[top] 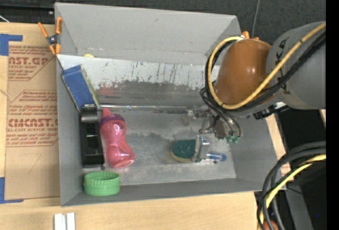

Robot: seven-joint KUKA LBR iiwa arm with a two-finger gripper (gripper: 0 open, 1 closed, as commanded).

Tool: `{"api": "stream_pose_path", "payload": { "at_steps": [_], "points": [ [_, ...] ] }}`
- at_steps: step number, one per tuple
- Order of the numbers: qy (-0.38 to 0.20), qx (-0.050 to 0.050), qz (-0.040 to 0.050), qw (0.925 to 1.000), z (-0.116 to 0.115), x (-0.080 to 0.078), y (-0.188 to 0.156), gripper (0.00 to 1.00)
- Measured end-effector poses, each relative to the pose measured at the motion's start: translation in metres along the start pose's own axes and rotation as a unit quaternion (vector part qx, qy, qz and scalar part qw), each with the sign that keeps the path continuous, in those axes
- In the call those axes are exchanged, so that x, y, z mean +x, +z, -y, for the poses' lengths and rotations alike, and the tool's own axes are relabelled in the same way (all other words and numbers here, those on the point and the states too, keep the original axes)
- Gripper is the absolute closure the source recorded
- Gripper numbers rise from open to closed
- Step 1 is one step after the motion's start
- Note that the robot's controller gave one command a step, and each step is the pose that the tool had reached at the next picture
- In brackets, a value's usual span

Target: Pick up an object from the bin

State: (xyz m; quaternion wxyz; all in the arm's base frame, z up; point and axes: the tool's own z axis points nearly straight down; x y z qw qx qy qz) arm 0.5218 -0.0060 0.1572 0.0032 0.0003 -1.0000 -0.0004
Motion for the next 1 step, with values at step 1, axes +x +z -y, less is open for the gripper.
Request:
{"api": "stream_pose_path", "payload": {
  "at_steps": [1],
  "points": [
    [0.000,0.000,0.0037,1.0000,0.0001,-0.0018,-0.0033,0.00]
  ]
}}
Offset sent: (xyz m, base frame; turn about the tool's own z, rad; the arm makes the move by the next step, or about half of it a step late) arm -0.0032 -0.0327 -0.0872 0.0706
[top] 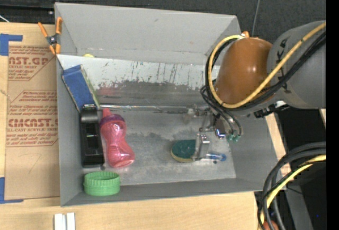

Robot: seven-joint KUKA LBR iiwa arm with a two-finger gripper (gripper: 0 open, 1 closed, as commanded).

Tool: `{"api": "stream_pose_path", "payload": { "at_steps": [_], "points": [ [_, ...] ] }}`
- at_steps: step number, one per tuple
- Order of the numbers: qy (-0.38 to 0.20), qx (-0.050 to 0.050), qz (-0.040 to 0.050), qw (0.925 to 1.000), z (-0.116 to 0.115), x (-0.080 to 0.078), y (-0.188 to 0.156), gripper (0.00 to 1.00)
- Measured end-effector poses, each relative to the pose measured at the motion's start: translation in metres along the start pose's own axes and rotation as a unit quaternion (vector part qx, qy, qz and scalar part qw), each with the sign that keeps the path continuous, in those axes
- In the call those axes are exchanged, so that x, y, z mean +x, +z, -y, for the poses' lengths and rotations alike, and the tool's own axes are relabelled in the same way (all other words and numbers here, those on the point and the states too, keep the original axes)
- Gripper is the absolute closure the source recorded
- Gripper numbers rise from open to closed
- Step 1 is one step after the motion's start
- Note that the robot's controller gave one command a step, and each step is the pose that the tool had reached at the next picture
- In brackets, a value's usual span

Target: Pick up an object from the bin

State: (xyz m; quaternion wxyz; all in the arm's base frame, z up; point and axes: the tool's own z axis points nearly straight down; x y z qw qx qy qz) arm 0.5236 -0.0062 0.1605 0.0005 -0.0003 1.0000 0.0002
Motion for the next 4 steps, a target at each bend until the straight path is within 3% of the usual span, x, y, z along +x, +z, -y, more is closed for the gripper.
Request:
{"api": "stream_pose_path", "payload": {
  "at_steps": [1,2,3,4],
  "points": [
    [0.035,0.000,-0.0008,0.9994,0.0319,0.0052,0.0910,0.00],
    [-0.062,0.000,0.0061,0.9980,0.0278,0.0071,0.0909,0.00],
    [0.033,-0.001,-0.0001,0.9995,0.0307,0.0049,0.0911,0.00],
    [-0.055,0.000,0.0065,0.9984,0.0273,0.0067,0.0912,0.00]
  ]
}}
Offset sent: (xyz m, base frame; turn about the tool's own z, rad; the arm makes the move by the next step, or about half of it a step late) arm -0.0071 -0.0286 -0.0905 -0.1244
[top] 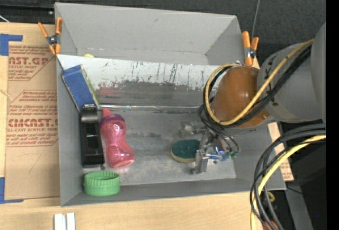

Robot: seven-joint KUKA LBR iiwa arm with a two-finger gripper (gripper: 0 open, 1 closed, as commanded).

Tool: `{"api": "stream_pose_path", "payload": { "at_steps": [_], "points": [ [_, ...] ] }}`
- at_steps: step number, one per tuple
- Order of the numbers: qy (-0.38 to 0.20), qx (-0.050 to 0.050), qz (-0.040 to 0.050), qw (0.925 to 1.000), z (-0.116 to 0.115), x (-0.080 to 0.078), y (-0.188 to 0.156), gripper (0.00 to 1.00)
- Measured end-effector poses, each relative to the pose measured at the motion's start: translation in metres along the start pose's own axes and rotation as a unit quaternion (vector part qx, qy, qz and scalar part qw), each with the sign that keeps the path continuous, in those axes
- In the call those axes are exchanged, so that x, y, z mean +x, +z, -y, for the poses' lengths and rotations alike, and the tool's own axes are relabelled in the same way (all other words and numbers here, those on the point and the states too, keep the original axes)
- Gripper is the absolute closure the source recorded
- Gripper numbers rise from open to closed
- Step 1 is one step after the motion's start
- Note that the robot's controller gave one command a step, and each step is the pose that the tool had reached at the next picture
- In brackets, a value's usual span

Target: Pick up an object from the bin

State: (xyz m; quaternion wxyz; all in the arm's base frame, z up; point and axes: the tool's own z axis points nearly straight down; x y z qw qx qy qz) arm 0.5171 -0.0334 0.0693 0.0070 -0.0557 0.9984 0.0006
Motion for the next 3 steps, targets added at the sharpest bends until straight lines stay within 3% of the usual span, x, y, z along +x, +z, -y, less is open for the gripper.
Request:
{"api": "stream_pose_path", "payload": {
  "at_steps": [1,2,3],
  "points": [
    [0.083,-0.001,-0.0059,0.9965,0.003,-0.002,0.000,1.00],
    [0.083,-0.001,-0.0059,0.9965,0.003,-0.002,0.000,1.00],
    [0.083,-0.002,-0.0107,0.9965,0.002,0.001,-0.041,1.00]
  ]
}}
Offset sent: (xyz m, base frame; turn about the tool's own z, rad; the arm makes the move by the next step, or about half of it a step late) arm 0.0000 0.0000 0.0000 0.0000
